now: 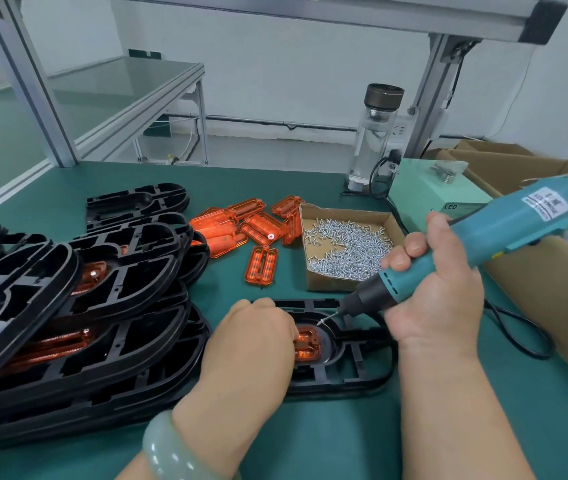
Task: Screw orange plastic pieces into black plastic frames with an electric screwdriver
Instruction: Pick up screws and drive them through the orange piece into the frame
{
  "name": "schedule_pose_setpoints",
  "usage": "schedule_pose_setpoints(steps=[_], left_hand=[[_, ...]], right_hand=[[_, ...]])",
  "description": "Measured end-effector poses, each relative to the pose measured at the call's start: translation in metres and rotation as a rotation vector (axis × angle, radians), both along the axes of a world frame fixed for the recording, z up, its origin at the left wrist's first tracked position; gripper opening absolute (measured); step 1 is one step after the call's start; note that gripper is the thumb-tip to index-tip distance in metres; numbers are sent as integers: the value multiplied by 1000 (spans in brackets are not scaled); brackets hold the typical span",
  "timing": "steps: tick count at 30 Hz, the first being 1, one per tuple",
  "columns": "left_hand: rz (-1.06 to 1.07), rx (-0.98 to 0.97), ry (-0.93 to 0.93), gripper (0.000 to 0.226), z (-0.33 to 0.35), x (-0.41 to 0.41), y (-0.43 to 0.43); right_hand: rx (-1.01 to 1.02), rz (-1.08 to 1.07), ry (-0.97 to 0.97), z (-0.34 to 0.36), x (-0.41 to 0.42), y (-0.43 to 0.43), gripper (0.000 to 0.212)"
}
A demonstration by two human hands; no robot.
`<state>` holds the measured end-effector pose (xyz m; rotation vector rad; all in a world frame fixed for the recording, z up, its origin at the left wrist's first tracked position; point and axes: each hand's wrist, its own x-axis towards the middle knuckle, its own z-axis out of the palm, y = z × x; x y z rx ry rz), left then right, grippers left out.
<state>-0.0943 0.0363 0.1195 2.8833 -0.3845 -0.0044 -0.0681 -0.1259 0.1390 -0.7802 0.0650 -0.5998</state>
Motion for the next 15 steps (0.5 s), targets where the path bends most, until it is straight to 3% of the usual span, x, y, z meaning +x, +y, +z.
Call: schedule_pose_setpoints(steps=[7,12,15], left_hand=[[1,-112,3,19,-3,2,2],[22,-296,-117,32,-4,0,-4],[29,-337,-140,27,-6,1,-9]], right_hand=[[-174,34,-87,1,-3,5,3],[-70,11,-72,2,-2,4,5],[16,43,-68,0,-2,2,5]])
